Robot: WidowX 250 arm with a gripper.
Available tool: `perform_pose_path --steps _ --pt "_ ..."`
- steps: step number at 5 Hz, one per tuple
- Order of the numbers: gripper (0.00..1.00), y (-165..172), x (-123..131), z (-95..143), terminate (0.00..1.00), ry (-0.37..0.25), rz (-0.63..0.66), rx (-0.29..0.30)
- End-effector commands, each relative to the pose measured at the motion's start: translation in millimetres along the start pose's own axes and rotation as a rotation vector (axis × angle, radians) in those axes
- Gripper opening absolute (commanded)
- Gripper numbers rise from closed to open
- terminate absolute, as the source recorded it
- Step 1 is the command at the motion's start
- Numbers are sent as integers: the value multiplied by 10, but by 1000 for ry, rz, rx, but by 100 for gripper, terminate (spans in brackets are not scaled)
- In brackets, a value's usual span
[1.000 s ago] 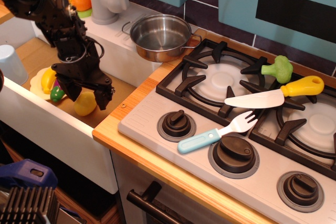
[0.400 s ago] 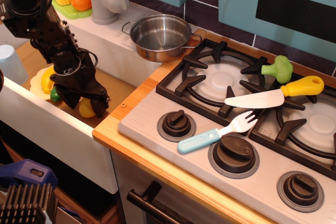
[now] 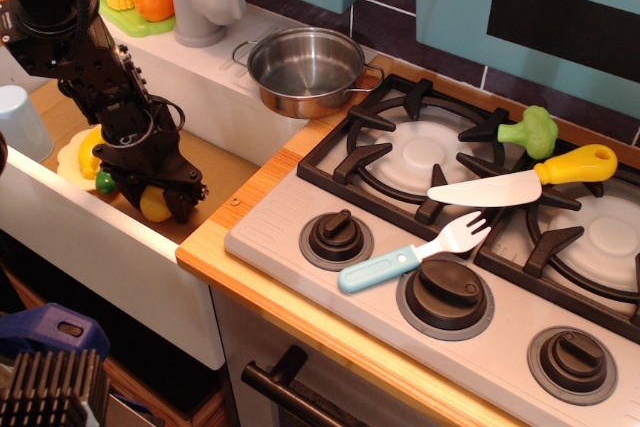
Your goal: Put potato in pot or pan
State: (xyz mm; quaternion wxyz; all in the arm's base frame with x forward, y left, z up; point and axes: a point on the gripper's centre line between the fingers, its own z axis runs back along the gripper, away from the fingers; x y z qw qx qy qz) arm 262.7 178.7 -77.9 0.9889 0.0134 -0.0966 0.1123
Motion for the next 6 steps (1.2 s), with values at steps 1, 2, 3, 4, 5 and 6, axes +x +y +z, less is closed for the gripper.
perform_pose_path --steps 1,2,3,4,5,6 --pt "0 -31 217 450 0 -29 -23 55" --pt "0 -95 382 808 0 -32 -54 98" --pt "0 -158 551 1217 0 -75 -68 159" --pt "0 -247 730 1524 0 -121 -102 171" --pt "0 -409 836 1719 0 -168 -146 148" --pt "0 -609 885 1745 0 -216 -190 107"
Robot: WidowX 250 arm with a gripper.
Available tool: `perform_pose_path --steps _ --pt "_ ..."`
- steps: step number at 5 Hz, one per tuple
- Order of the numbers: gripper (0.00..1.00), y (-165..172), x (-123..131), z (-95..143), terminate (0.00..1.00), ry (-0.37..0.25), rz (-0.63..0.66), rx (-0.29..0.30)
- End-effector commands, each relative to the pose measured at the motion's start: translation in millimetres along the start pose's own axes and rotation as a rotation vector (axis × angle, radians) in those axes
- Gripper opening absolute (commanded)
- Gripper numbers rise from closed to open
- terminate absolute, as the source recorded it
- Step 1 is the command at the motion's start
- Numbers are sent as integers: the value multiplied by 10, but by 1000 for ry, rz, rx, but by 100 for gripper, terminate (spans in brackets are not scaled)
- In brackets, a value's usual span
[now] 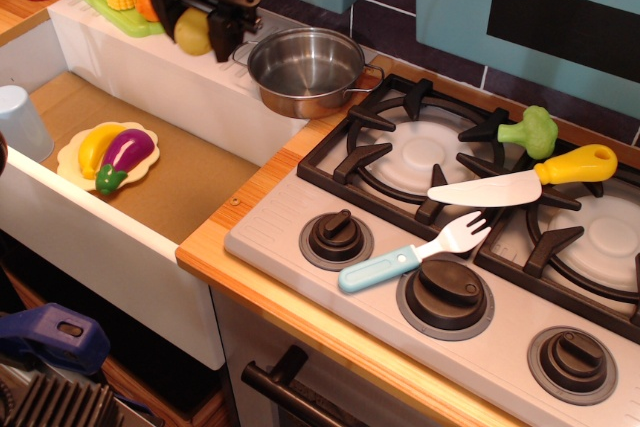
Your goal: Put potato in pot or pan
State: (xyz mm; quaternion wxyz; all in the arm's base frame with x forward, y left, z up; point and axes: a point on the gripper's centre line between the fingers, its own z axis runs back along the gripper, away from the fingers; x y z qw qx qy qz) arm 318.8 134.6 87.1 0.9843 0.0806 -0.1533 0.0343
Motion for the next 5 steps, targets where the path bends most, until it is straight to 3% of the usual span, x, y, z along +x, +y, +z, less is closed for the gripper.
perform_pose_path --steps 1,2,4,5 --pt "0 -125 213 85 0 -118 -42 -35" --pt "100 -166 363 -53 0 -148 -64 -93" --pt "100 -199 553 -276 0 -205 -74 -139" --pt "100 -191 590 -327 100 -221 -67 -169"
